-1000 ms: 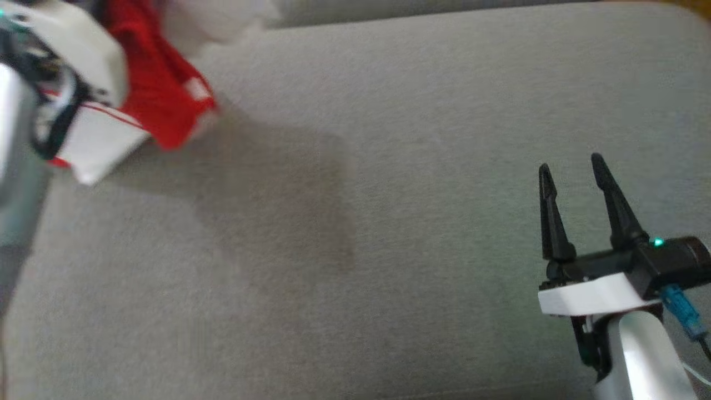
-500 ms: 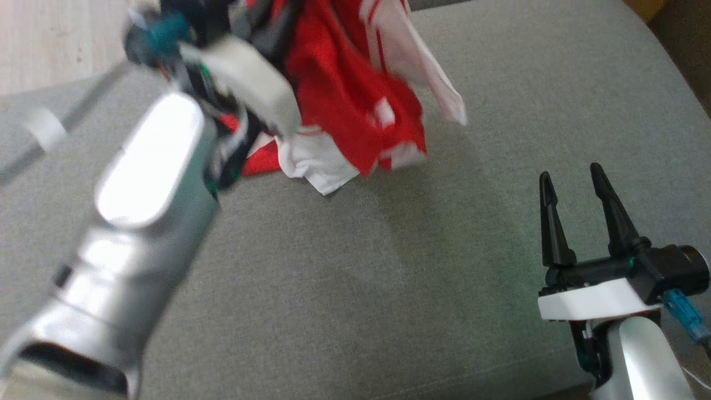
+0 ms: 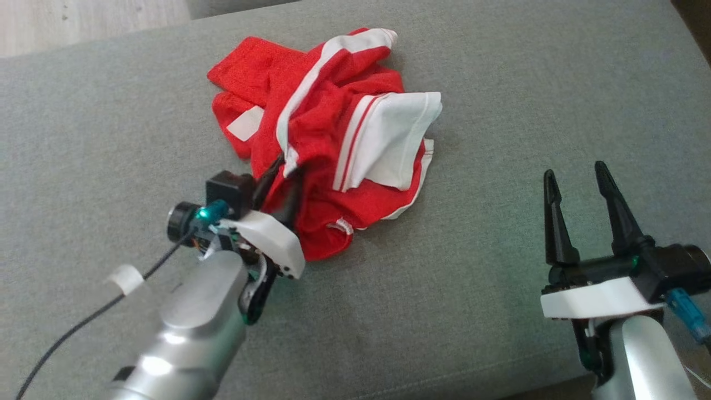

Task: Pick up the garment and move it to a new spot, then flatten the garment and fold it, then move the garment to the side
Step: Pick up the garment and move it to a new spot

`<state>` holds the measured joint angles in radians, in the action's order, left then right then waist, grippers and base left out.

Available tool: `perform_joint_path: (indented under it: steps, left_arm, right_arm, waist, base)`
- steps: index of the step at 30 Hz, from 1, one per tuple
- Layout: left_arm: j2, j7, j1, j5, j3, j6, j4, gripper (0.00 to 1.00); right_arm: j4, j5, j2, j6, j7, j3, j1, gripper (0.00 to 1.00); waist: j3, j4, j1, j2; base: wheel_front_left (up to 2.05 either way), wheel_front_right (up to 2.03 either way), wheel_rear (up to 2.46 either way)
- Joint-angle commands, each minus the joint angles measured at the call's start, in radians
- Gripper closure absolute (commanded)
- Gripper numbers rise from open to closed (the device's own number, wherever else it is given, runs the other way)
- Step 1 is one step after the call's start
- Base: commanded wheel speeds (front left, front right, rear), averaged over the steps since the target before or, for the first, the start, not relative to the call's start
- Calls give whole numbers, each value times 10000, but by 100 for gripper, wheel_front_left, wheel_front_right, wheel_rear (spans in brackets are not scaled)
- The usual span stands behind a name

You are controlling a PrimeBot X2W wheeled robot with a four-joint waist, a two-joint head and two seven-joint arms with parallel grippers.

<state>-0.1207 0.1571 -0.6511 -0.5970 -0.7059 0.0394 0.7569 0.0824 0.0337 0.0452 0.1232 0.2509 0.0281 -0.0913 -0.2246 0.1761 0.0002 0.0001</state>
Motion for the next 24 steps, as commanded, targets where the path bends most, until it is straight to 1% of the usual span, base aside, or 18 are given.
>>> perform_joint_path:
  steps: [1,5,10,16,22,23,24]
  left_arm:
    - [-87,131,-439,88,228,27,-188,0]
    - [170,527,-453,116,144,53,40,0]
    - [339,819,-297,162,45,85,125,0]
    - [370,940,55,113,81,8,217,0]
    - [307,968,93,-34,241,-76,694,0]
    - [304,976,43,-53,278,-79,758,9]
    - [301,983,-13,-63,313,-82,822,27]
  right_arm:
    - [-269,-42,50,75,108,217,-224,0]
    - [-179,-86,50,75,108,264,-161,0]
    - [-91,-98,50,75,108,320,-43,0]
    - [-32,-133,50,75,108,352,132,0]
    - [-75,-150,50,75,108,488,83,0]
    - [-90,-161,50,75,108,513,74,0]
    - [-95,-177,50,75,108,527,69,0]
  waist:
    - [60,-45,-2,-1]
    - [297,-197,-2,-1]
    - [624,-399,-2,-1]
    - [1006,-592,-2,-1]
    - [992,-496,-2,-1]
    - [951,-454,-2,-1]
    - [911,-410,-2,-1]
  base:
    - [0,0,0]
    - [0,0,0]
    - [0,0,0]
    - [0,0,0]
    - [0,0,0]
    - [0,0,0]
    - [0,0,0]
